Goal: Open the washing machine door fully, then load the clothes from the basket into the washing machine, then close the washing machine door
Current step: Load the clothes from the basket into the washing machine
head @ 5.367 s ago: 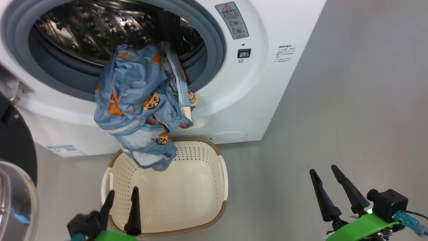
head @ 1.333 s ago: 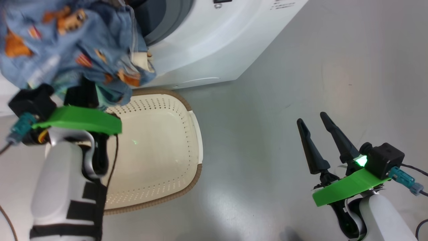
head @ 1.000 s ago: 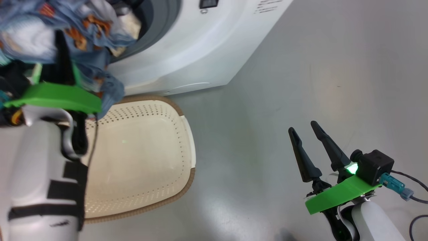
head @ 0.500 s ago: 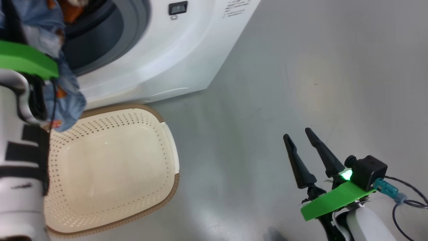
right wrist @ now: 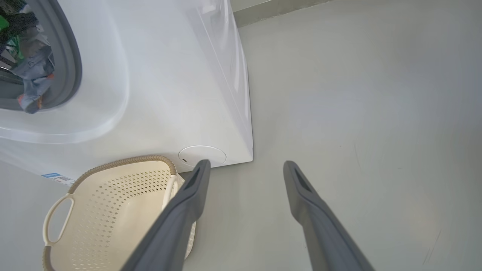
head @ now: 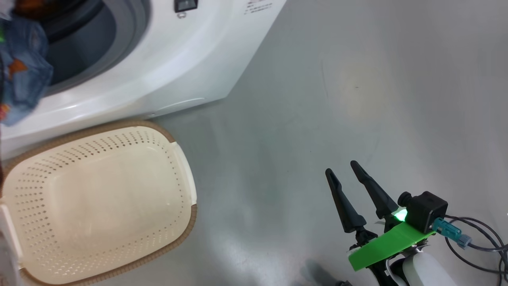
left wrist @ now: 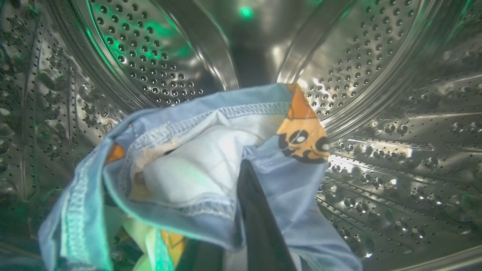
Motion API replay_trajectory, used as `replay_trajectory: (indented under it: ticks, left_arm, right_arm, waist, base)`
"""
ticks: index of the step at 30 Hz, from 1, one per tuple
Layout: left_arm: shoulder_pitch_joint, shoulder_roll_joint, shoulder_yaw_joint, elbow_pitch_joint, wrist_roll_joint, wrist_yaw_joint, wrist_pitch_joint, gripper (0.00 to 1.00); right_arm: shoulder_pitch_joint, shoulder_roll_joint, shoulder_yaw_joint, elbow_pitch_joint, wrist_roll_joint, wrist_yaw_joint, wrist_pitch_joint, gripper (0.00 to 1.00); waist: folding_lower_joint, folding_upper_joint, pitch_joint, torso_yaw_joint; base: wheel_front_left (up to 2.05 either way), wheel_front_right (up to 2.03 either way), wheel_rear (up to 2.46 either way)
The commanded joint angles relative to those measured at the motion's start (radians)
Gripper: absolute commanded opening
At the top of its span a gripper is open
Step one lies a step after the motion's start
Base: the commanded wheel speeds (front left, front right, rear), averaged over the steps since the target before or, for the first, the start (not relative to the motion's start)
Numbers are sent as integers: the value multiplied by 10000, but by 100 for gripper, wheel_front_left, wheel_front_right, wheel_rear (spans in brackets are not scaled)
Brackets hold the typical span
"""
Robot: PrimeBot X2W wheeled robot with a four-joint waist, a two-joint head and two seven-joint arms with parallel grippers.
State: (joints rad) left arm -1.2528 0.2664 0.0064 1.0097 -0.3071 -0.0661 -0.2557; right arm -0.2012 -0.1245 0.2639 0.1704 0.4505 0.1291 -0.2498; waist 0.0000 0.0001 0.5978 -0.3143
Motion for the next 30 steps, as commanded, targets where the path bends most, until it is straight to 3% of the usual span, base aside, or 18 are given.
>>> replay_trajectory:
  ticks: [1, 13, 30]
  left_arm:
    - [-252, 499, 30, -78, 180, 12, -57, 0]
    - [-1178, 911, 95, -401, 443, 53, -59, 0]
    - [-655, 685, 1208, -3196, 1143, 287, -60, 0]
  right_arm:
    - [325, -38, 217, -168, 82, 16, -120, 100]
    - [389, -65, 355, -324, 93, 16, -120, 100]
    - [296, 63, 457, -405, 130, 16, -120, 100]
  waist:
    - [0, -1, 98, -101]
    - [0, -1, 557, -288]
    - [0, -1, 1217, -421]
  base:
    - [0, 0, 0]
    - [0, 0, 0]
    - [0, 0, 0]
